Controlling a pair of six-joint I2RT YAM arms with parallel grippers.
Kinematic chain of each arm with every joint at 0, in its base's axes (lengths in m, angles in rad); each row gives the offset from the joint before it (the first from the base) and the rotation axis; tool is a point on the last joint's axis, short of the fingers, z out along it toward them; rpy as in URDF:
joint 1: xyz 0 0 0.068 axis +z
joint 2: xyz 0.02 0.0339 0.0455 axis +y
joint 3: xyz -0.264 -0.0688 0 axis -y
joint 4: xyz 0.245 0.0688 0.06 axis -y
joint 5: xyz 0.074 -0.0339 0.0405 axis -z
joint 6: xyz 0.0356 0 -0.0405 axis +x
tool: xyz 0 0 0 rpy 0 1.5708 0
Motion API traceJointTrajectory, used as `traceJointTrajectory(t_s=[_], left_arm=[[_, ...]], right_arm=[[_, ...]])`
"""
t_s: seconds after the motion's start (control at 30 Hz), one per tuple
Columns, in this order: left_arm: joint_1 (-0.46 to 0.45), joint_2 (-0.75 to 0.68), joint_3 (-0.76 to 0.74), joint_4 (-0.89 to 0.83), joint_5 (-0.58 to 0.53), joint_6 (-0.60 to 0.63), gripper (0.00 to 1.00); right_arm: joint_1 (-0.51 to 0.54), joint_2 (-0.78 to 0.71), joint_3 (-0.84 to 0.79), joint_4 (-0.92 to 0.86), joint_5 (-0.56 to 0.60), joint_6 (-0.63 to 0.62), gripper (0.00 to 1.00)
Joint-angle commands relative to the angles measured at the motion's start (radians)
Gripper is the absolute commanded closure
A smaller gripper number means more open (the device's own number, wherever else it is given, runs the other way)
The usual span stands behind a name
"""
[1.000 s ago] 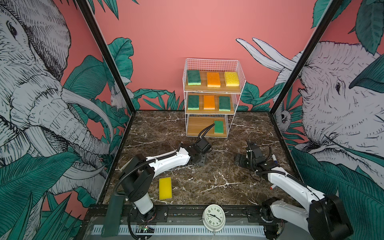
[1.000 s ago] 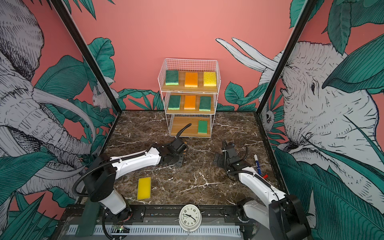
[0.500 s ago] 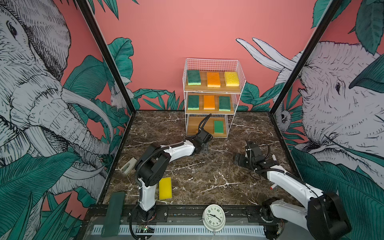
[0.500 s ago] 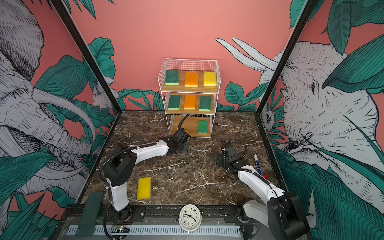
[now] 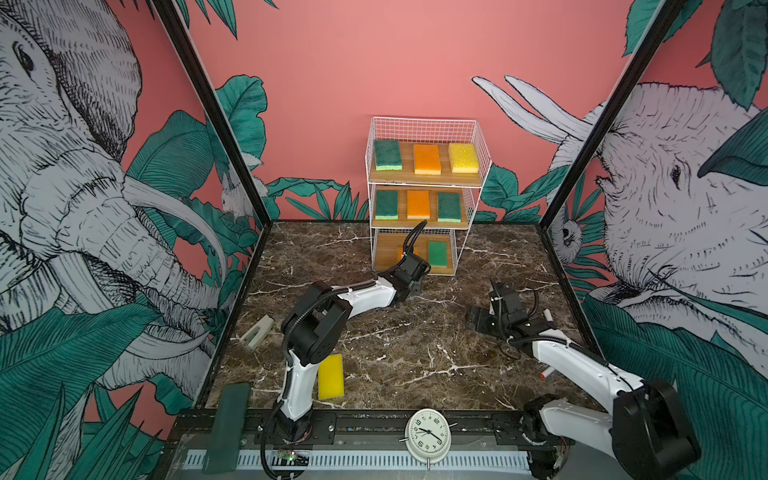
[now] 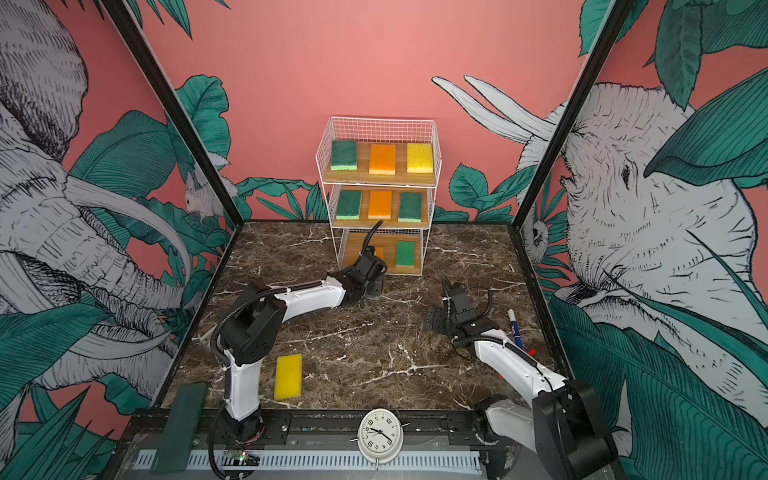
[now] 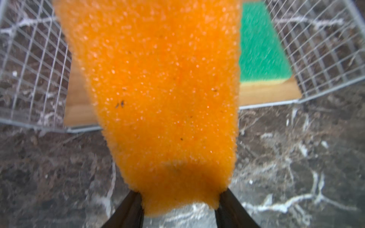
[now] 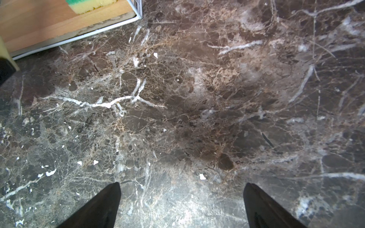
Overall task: Place and organize the cleaning sponges onto the shelf
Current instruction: 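Carry the orange sponge with the left gripper toward the shelf's bottom tier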
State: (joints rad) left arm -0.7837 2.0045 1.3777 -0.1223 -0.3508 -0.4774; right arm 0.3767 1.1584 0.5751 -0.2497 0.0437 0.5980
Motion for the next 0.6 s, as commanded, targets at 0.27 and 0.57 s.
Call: traceJointTrajectory(t_s=[0.27, 0.57], left_arm=[[-0.001, 0.075, 0.103, 0.069, -0.081, 0.024, 0.46], [-0.001, 0.107, 0.097, 0.15, -0.117, 0.039, 0.45]], right_arm=[[-0.004, -0.021, 0.007, 0.032, -0.018, -0.006, 0.01], [-0.004, -0.028, -0.004, 0.048, -0.023, -0.007, 0.01]])
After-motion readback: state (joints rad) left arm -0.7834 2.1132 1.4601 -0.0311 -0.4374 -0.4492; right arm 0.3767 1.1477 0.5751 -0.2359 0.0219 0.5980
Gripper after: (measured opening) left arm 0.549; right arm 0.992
